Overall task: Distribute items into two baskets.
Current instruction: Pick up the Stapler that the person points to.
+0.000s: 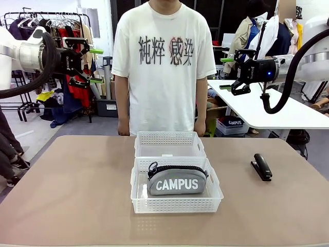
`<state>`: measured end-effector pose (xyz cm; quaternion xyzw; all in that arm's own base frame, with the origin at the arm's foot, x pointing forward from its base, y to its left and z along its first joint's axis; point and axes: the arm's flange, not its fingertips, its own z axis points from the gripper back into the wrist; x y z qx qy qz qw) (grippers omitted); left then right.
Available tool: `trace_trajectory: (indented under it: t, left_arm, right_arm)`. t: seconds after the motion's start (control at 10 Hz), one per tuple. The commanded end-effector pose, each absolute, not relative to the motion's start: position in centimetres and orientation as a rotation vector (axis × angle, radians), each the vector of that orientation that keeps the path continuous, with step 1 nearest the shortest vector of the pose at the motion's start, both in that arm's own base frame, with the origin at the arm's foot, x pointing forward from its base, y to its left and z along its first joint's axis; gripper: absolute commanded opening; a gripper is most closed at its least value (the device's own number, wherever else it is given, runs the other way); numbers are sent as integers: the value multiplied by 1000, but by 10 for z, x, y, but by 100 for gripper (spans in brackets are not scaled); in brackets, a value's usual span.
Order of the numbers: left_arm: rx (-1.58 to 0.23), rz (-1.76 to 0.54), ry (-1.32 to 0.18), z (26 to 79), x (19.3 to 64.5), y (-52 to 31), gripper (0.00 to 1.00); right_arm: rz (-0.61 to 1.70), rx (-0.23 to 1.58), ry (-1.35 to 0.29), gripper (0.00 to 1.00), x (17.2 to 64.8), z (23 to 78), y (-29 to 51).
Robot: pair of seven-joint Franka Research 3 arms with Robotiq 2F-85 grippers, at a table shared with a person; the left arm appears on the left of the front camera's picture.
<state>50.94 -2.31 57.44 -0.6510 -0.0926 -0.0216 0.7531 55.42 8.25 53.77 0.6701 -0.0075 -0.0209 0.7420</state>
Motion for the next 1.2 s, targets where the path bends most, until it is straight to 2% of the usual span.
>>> trace_trajectory:
  t: [0.0, 1.1]
  left_arm:
    - [-1423, -50, -204, 576, 508, -23, 100]
    - [-1423, -50, -204, 576, 508, -23, 100]
  right_arm:
    - [-48, 1467, -28, 100, 554, 541, 83]
    - [-48, 1467, -28, 100, 554, 541, 83]
